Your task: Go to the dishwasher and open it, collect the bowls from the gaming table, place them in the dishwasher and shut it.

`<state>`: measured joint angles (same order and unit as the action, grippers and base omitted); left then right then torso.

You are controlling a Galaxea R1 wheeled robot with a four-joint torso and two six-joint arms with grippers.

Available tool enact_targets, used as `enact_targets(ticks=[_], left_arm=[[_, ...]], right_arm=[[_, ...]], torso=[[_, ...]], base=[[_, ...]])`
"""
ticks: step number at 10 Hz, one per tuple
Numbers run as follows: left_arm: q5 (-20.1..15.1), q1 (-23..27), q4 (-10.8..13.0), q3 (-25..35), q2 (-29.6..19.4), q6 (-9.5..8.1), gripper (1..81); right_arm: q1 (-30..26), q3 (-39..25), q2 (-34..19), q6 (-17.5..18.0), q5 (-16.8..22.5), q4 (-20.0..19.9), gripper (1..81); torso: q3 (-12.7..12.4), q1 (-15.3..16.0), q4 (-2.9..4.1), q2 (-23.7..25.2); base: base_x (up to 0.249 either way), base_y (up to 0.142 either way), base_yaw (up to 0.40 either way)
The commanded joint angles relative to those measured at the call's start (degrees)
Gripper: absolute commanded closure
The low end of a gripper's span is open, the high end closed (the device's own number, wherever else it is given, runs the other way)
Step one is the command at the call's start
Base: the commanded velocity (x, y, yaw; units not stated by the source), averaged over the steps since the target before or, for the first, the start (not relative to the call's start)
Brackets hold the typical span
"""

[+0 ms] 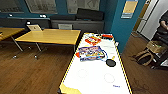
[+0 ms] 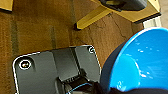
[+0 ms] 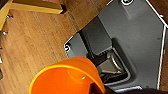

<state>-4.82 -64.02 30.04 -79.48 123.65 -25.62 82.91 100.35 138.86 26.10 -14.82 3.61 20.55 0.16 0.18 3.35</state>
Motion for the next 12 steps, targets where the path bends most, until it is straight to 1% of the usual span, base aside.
enact_targets(ticks=[1, 3, 5, 6, 8, 12], left_arm=[[-1.25, 3.42, 0.81, 0.64, -1.47, 0.22, 81.1], [-1.25, 2.54, 0.81, -1.11, -0.33, 0.22, 81.1], [-1.16, 1.05, 0.9, -3.66, 1.26, 0.31, 81.1], [-1.16, 0.52, 1.51, -4.54, 1.87, 0.22, 81.1], [-1.16, 0.08, 1.69, -5.33, 2.4, 0.22, 81.1], [-1.17, -0.53, 2.13, -7.35, 4.24, 0.22, 81.1]], right_arm=[[-1.47, 0.35, -0.4, -0.17, 3.05, 2.02, 81.1], [-1.38, 0.97, 0.3, -0.26, 3.13, 2.19, 81.1], [-1.2, 1.76, 1.0, -0.17, 3.13, 2.9, 81.1], [-1.2, 2.12, 1.36, -0.17, 3.22, 2.98, 81.1], [-1.2, 2.12, 1.53, -0.18, 3.31, 3.33, 81.1], [-0.94, 2.29, 1.62, -0.17, 3.31, 3.77, 81.1]], torso=[[0.0, 0.0, 0.0, 0.0], [0.0, -0.05, 0.0, 0.0], [-2.22, -0.02, 0.0, 0.0], [-3.03, -0.02, 0.0, 0.0], [-5.41, 0.0, 0.0, 0.0], [-10.81, -0.05, 0.0, 0.02]], base=[[0.0, 0.0, 0.0], [0.0, 0.0, 0.0], [0.0, 0.0, 0.0], [0.0, 0.0, 0.0], [0.0, 0.0, 0.0], [0.0, 0.0, 0.0]])
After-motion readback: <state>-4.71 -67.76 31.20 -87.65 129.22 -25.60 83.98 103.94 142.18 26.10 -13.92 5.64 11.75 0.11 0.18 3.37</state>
